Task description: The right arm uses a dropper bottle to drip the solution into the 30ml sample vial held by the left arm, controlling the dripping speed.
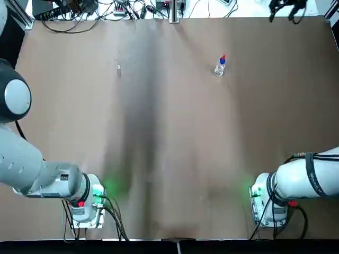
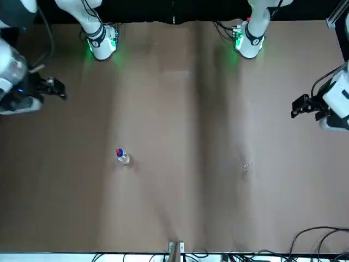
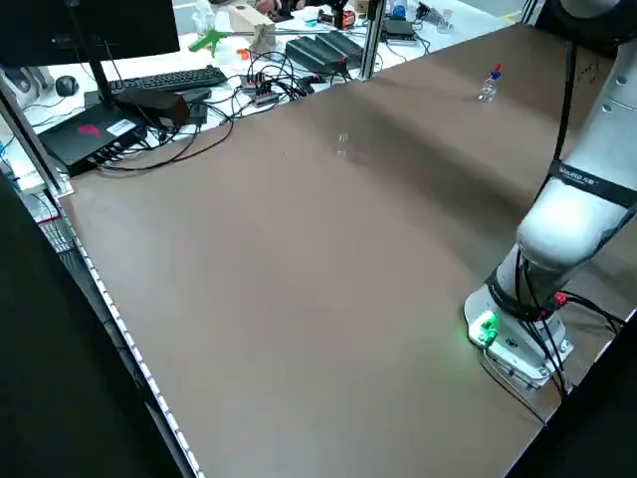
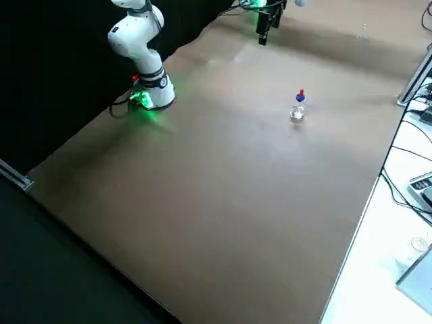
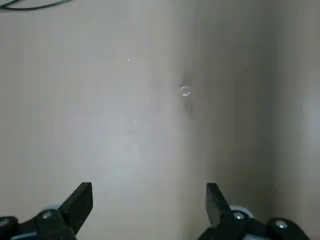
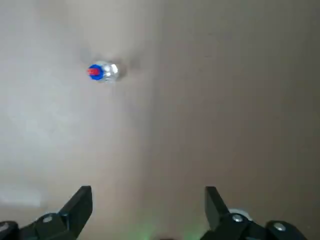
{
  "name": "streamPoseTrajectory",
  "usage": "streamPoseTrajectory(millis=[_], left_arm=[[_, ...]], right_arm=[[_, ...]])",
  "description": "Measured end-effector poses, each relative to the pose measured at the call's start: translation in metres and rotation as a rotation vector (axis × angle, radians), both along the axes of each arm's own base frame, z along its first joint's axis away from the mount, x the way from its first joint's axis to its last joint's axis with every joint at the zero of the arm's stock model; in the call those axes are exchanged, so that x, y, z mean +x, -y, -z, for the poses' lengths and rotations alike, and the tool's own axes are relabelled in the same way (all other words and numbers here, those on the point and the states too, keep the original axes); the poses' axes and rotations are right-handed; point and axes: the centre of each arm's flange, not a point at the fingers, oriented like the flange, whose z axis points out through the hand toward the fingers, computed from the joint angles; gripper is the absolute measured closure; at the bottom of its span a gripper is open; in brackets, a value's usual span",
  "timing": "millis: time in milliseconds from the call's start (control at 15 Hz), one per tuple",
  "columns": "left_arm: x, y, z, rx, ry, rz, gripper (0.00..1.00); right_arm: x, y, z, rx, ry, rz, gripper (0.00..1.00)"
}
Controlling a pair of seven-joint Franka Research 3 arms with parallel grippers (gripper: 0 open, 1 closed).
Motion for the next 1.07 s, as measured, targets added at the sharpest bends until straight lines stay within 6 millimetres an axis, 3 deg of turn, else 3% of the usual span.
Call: streamPoseTrajectory(millis=[67,133,533,800,1067], left_arm=[[0.002,0.001,0.006,-0.001,-0.008,0.004,0.00],[0.011,0.006,0.023,-0.001,-0.023,0.029,0.00],[0.033,0.025,0.084,-0.022,-0.086,0.389,0.00],[0.041,0.040,0.112,-0.042,-0.113,0.522,0.00],[0.048,0.064,0.128,-0.054,-0.094,0.592,0.00]], right_arm=[[0.003,-0.016,0.007,0.001,-0.009,-0.026,0.01],[0.013,-0.050,0.029,0.022,-0.027,-0.055,0.04],[0.054,-0.118,0.117,0.069,-0.037,-0.042,0.11],[0.070,-0.141,0.171,0.070,-0.049,-0.027,0.14],[0.078,-0.145,0.199,0.068,-0.058,-0.024,0.18]])
